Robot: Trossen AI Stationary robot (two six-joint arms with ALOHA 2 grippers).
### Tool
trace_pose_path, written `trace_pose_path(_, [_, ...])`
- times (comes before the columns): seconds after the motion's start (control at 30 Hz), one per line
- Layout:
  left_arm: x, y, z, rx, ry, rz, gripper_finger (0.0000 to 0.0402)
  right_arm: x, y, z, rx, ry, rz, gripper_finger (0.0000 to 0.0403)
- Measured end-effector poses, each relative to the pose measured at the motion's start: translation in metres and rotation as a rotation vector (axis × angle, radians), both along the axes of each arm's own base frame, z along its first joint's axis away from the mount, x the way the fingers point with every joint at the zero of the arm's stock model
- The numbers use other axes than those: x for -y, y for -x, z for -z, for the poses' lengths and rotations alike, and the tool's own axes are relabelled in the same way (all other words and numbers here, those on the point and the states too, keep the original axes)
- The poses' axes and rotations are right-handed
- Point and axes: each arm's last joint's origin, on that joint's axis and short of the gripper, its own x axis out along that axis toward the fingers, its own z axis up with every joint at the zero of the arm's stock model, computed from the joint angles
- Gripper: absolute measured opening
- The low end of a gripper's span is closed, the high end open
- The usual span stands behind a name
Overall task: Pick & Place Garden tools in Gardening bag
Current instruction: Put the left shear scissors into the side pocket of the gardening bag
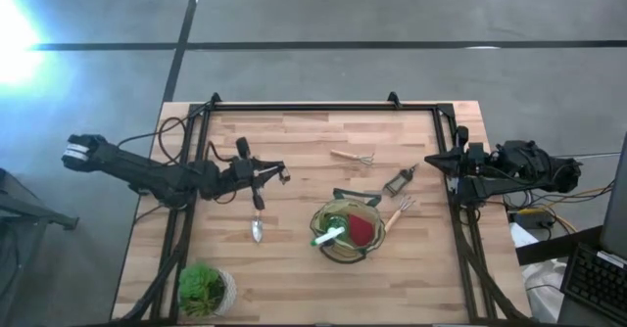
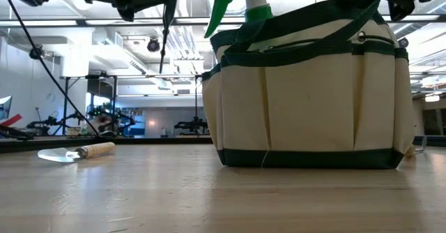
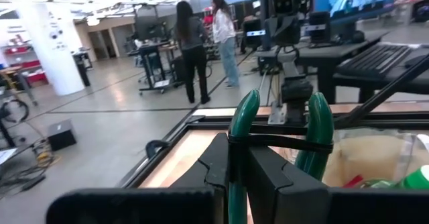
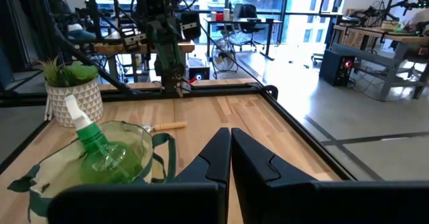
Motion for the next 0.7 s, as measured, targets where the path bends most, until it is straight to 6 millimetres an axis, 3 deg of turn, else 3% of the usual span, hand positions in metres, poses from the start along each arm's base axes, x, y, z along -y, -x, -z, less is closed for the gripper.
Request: trace_pose_path(0.7, [0.0017, -0.0009, -0.0022, 0.050, -0.013, 0.197, 0.0026, 0.0000, 0.0000, 0.0000, 0.000, 0.000, 0.000, 0.0008])
